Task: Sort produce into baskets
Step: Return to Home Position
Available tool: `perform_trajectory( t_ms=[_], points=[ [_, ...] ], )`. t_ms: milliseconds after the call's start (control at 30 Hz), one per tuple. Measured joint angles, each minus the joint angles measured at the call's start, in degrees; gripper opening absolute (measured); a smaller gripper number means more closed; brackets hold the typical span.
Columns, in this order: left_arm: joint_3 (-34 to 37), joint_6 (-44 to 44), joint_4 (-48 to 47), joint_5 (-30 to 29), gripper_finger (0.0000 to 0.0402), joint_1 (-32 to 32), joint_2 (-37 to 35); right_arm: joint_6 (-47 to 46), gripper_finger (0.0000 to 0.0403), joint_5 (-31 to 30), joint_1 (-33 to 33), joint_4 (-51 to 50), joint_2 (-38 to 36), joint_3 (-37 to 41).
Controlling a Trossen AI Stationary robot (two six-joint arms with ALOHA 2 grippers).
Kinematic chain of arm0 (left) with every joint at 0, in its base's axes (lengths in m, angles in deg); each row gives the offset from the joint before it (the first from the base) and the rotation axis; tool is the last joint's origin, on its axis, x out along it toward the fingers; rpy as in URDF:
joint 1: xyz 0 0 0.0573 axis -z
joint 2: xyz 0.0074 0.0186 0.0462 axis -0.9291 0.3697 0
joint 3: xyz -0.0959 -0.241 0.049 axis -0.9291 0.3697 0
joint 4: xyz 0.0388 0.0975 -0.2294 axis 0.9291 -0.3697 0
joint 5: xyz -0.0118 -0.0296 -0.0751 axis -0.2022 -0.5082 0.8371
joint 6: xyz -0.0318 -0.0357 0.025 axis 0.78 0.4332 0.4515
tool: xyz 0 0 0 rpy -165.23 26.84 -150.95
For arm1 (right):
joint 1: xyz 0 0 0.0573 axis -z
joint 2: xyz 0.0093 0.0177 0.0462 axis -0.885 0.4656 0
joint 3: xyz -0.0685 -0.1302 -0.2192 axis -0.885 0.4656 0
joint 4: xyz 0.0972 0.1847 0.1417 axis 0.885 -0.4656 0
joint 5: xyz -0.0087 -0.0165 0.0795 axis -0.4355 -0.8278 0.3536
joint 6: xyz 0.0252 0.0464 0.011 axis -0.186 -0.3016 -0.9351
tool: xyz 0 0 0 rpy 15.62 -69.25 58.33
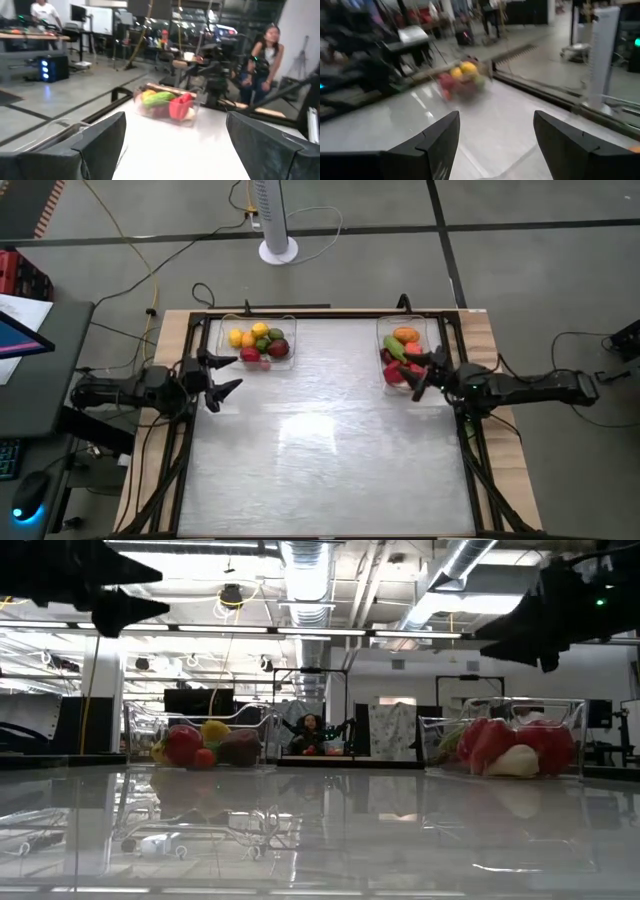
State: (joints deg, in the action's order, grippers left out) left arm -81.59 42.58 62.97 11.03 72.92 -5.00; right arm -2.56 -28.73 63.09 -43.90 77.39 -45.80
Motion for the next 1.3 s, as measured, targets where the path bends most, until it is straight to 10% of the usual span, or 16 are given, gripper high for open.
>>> perform_trajectory(
  t_ms=[567, 1300],
  points=[
    [5.0, -0.4, -5.8, -2.2, 0.0332, 0.1, -5.5, 10.8, 0.0283, 5.1, -7.9, 2.6, -20.1, 5.1],
    [9.6, -3.3, -0.8, 0.5, 0.0332, 0.2, -4.7, 11.5, 0.0283, 7.3, -14.9, 4.8, -21.1, 9.6]
  ],
)
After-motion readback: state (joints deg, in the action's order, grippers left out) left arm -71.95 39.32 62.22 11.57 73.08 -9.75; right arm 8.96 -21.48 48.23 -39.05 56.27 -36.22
